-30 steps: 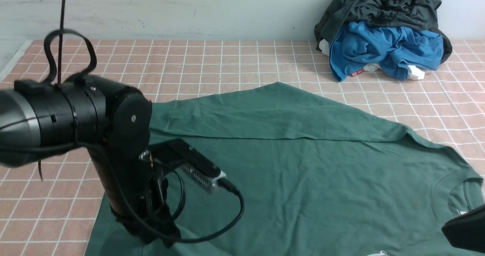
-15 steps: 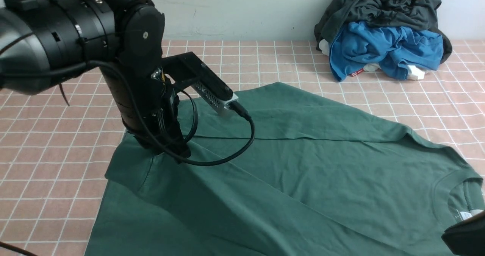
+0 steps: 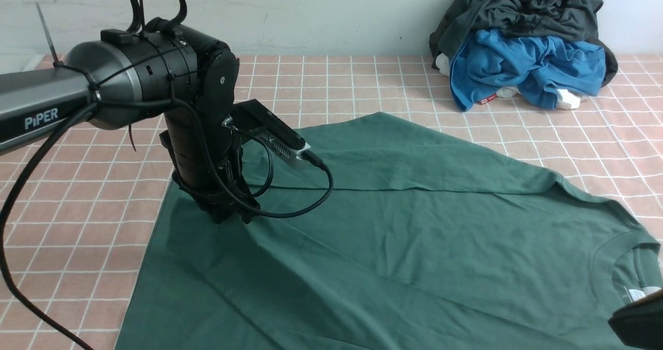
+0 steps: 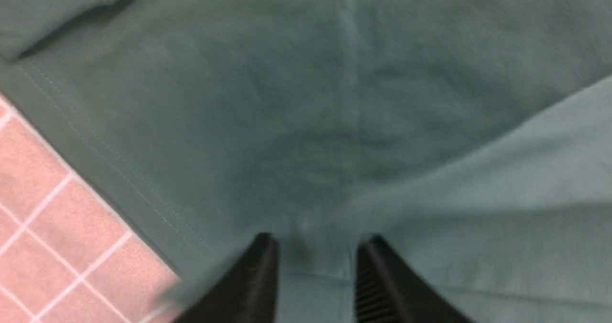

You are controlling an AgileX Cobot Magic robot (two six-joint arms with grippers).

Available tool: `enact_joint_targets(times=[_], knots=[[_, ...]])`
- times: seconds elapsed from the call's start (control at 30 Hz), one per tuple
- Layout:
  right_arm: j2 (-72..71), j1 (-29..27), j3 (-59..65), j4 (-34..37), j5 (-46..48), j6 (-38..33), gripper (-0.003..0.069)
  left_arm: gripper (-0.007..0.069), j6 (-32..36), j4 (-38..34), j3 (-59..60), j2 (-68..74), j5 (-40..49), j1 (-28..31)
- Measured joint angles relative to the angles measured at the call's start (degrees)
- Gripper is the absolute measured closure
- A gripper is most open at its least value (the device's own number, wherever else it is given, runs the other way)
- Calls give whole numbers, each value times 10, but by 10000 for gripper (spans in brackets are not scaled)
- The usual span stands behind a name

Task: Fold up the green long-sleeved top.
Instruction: Use the left arm to drag and place the cuff at the centered position on the left edge of the fabric, then use the left arm to clamp the cuff farthest from it

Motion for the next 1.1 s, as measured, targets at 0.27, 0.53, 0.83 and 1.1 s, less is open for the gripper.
enact_joint_targets(times=[0.27, 0.53, 0.83, 1.1], knots=[[12, 0, -26, -20, -27, 21, 673, 164, -35, 1, -81, 48, 8, 34], [104, 0, -106, -53, -34, 35, 673, 153, 75, 4, -171, 136, -40, 79], [135, 0, -109, -43, -33, 34, 673, 153, 180, 1, -174, 195, -93, 79], [135, 0, -109, -43, -33, 28, 673, 153, 180, 1, -179, 201, -118, 82]])
